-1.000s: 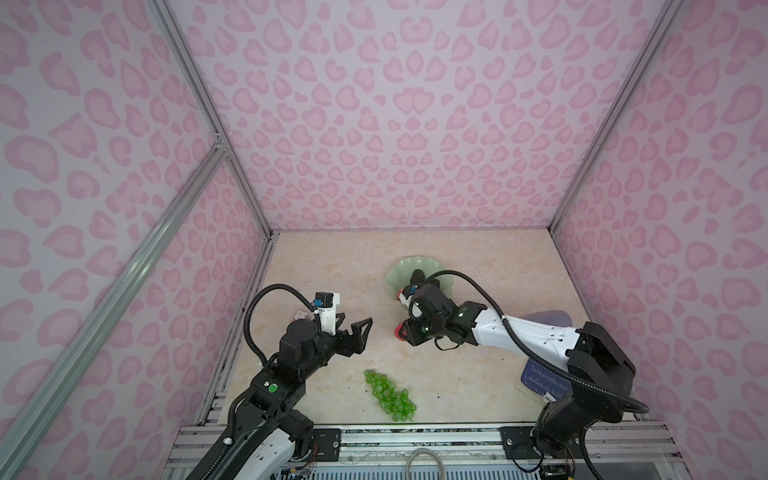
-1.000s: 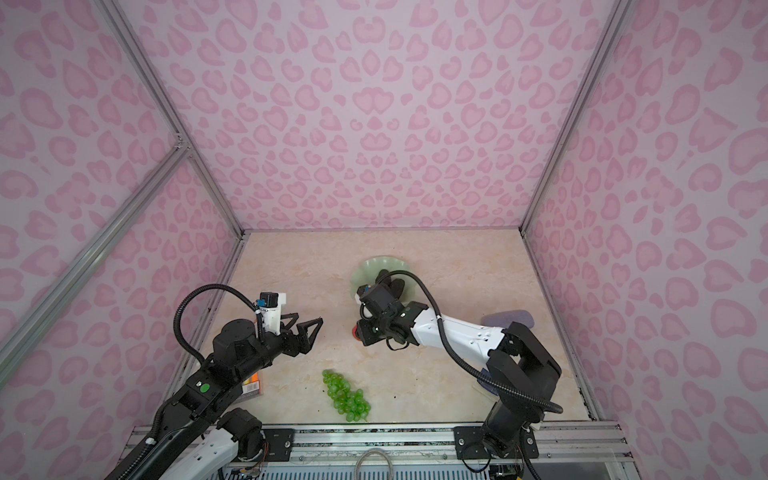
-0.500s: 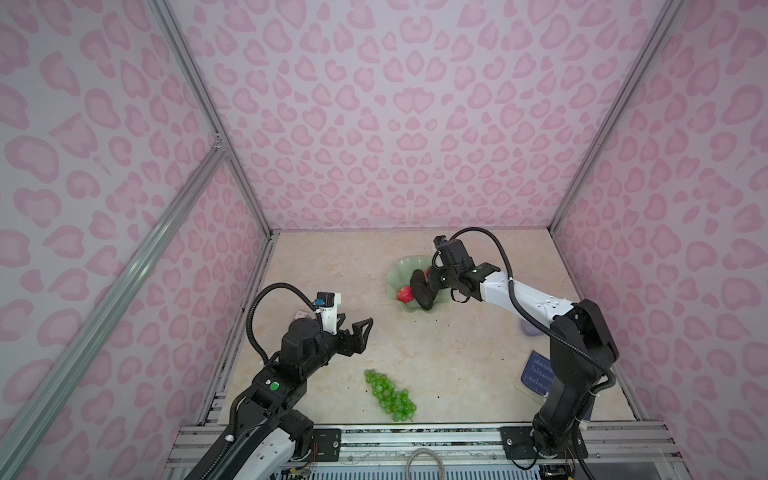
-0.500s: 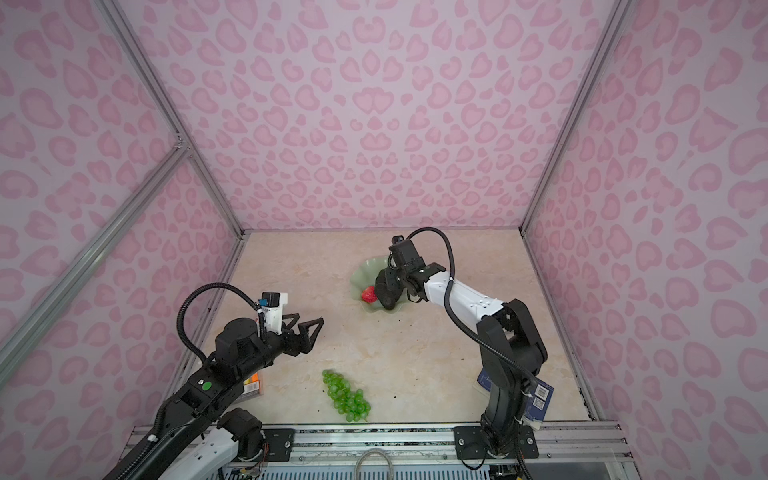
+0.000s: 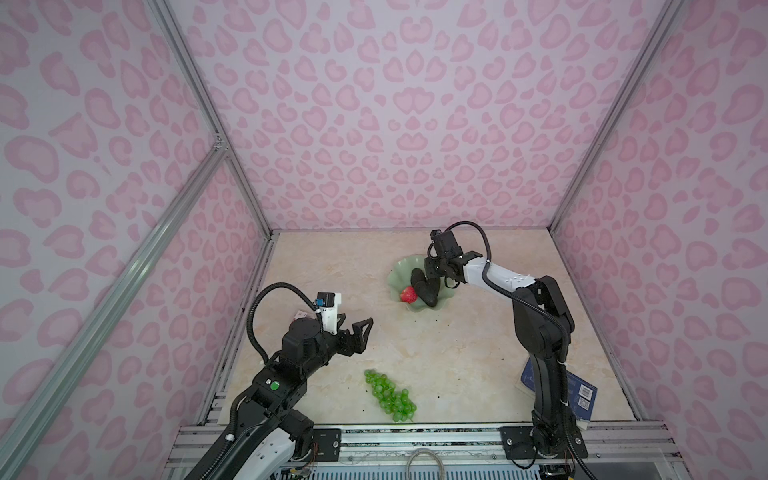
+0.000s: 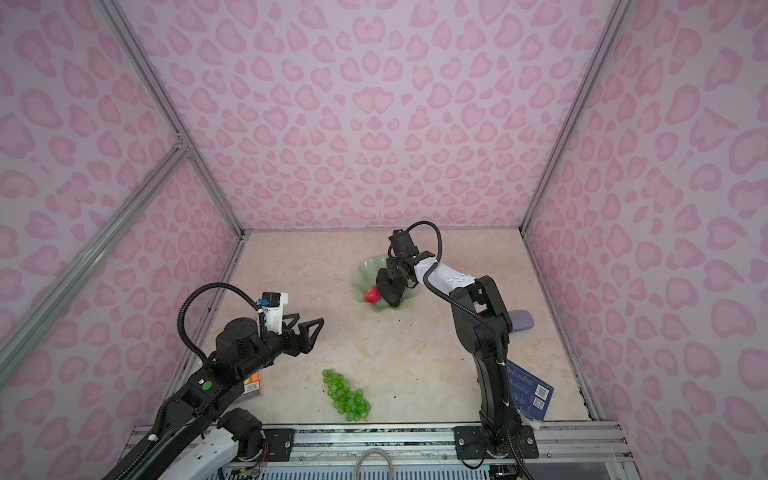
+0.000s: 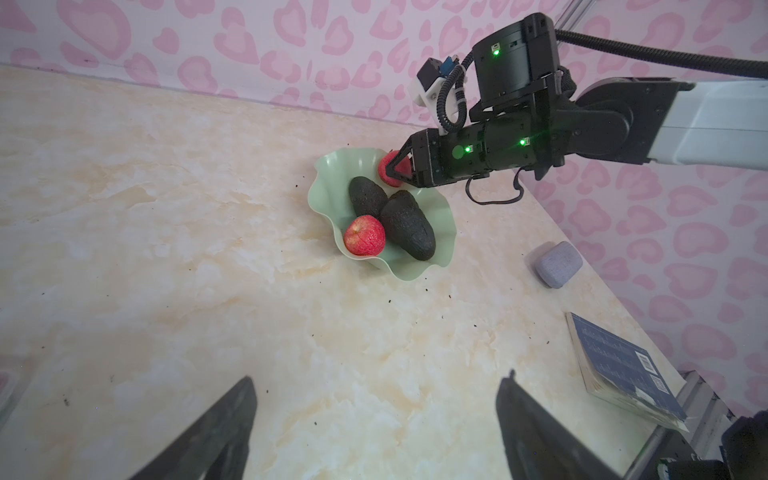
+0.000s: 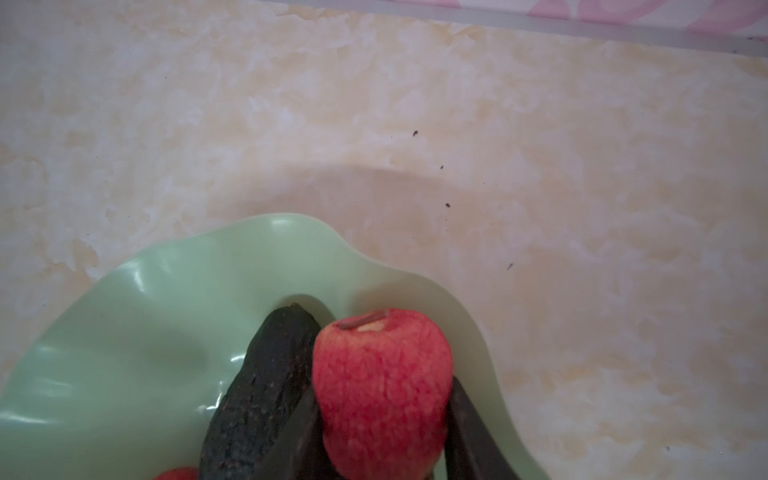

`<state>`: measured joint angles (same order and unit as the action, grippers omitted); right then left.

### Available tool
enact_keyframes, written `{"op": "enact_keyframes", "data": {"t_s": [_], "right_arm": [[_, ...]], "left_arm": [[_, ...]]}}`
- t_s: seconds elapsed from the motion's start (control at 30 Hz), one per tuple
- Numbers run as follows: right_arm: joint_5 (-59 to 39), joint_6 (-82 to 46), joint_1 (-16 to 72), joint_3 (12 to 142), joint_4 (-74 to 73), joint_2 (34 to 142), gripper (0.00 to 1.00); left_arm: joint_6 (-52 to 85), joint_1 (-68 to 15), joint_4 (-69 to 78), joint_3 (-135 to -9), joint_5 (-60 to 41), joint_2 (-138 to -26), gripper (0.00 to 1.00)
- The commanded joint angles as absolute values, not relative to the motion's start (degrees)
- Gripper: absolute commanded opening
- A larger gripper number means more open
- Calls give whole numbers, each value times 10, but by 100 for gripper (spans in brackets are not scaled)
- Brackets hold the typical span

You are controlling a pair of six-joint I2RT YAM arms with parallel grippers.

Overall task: Place and organize the fake fruits in the fruit bowl
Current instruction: 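Carry the pinkish apple with the right gripper and release it in the bowl, then reach the right gripper down and grasp the green grape bunch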

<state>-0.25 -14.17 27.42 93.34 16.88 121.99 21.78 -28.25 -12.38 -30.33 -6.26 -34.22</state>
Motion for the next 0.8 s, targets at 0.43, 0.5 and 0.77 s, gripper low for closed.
{"op": "enact_keyframes", "data": {"t_s": [0.43,0.5,0.77], "right_arm": [[-41,-122,344,724,157,977,69],[-74,-108,382,664,151,927,74],[-220,-82,556,450,54,795,87]], "left_arm": [[213,-283,-115,-301,-66,-328,91],[214,-283,-115,-299,-66,-326,91],[215,-283,-114,-298,-66,-322,91]]}}
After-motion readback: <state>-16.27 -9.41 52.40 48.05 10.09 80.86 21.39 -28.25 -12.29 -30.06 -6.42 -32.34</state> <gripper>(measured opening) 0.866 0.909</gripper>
